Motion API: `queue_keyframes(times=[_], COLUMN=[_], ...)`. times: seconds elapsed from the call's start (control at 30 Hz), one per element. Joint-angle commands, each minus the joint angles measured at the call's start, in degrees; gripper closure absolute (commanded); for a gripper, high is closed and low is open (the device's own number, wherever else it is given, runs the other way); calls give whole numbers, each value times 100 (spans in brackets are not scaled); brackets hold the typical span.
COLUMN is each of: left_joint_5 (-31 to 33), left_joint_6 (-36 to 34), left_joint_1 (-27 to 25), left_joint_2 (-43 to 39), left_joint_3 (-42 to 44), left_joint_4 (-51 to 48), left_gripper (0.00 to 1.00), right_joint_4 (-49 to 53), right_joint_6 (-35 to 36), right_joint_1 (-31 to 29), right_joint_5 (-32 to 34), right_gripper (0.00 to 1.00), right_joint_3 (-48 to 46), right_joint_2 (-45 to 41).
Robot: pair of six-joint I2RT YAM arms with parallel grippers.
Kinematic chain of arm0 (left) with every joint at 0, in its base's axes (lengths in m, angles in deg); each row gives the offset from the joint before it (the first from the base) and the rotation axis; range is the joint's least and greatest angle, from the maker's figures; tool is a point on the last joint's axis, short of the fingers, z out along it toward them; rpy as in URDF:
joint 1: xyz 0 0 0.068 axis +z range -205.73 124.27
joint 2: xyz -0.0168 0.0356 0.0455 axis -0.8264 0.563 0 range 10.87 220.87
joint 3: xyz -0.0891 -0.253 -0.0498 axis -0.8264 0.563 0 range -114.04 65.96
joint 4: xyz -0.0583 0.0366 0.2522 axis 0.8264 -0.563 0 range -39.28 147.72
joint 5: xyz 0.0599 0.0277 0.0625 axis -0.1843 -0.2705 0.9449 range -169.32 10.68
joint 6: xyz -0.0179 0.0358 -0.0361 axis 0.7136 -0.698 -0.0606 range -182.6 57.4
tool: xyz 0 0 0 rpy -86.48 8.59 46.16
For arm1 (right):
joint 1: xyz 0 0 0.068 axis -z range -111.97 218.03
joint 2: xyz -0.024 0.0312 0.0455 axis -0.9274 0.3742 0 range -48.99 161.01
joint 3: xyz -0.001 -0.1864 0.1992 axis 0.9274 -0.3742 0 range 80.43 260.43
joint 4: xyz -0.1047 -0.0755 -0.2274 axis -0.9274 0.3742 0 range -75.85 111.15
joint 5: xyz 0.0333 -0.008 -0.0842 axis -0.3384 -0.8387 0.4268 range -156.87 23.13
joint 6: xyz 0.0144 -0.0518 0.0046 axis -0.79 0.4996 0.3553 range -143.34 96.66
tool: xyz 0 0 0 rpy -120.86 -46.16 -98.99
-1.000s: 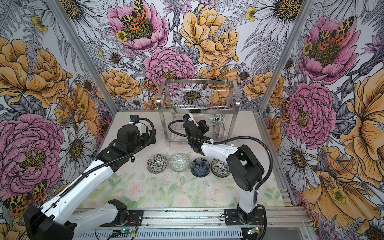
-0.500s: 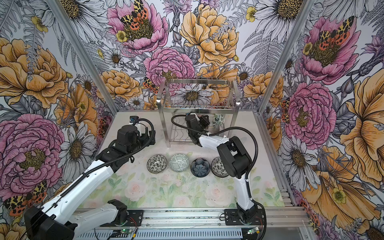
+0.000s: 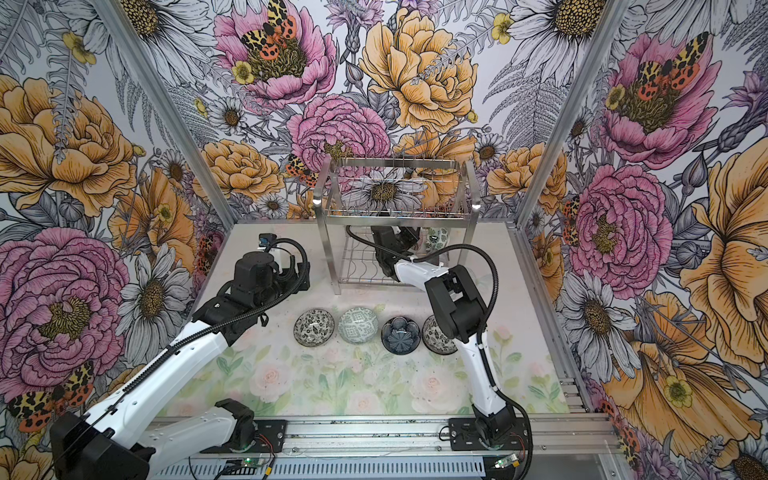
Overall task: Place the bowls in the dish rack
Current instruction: 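Lower the black-leaf bowl into the rack beside the green bowl with the right gripper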
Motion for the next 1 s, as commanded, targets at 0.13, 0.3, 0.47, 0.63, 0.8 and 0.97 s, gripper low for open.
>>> queue_keyframes(times=[0.13,0.3,0.47,0.63,0.8,0.97], left_joint_5=[-159,-194,-214,-229,-245,-271], left_joint_6=[-46,-34,-32,-32,-15,4], left_joint_1=[131,166,197,211,230,238], left_joint_2=[-151,-149,-122,-101,-65,-11], left_joint_3=[152,177,196,206,212,206], left_joint_4=[118,134,151,162,177,210], left_gripper=[1,1,1,1,2,1], right_joint_4=[0,149,342,513,789,1016], right_joint_6=[-124,-207,-287,-317,-521,-804], right_joint_1=[142,222,276,304,297,291], right_joint_5=[256,252,241,217,143,-48], right_gripper=[100,100,100,100,100,100], right_joint_3=[595,791,1046,1323,1445,1357], right_joint_2=[350,500,691,870,910,781])
